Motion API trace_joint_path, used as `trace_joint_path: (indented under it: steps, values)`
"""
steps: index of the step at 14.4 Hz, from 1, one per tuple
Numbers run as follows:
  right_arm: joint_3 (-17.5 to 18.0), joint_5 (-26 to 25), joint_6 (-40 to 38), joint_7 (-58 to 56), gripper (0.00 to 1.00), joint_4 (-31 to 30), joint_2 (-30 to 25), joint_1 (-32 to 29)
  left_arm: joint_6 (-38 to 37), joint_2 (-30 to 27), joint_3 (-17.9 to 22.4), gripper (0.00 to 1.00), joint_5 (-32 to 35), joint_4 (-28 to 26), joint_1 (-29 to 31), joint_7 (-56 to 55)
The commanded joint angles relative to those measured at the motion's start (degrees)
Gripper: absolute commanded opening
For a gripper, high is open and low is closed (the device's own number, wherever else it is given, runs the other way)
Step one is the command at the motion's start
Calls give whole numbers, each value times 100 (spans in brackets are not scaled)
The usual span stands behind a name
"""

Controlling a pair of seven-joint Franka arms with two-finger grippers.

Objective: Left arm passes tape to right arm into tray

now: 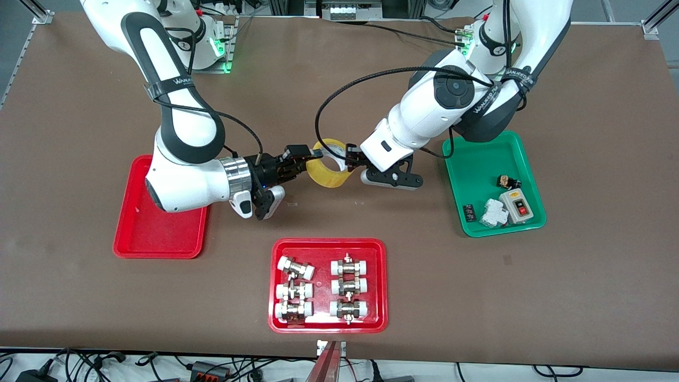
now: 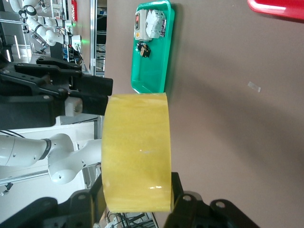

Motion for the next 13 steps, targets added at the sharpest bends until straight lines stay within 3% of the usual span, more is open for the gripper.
trace_joint_path:
  steps: [1, 2, 3, 4, 5, 9, 13]
  values:
    - [21, -11, -58, -95, 26, -226, -87, -117, -142, -50, -19, 53, 108, 70, 20, -21]
    - [13, -55, -49, -95, 26, -270, -78, -143, -142, -50, -28, 55, 108, 70, 20, -21]
    - [13, -160, -49, -87, 26, -287, -78, -213, -142, -50, -28, 67, 108, 70, 20, -13]
    - [13, -274, -75, -78, 26, -288, -69, -283, -142, -50, -19, 96, 116, 70, 20, 5]
    - [13, -345, -93, -17, 26, -288, -69, -345, -142, -50, -28, 100, 108, 78, 20, 40]
    - [13, -1038, -110, 19, 24, -279, -104, -740, -177, -68, -54, 100, 108, 70, 117, 49]
    - [13, -1391, -312, 19, 24, -261, -131, -1425, -922, -305, -72, 100, 108, 78, 406, 390]
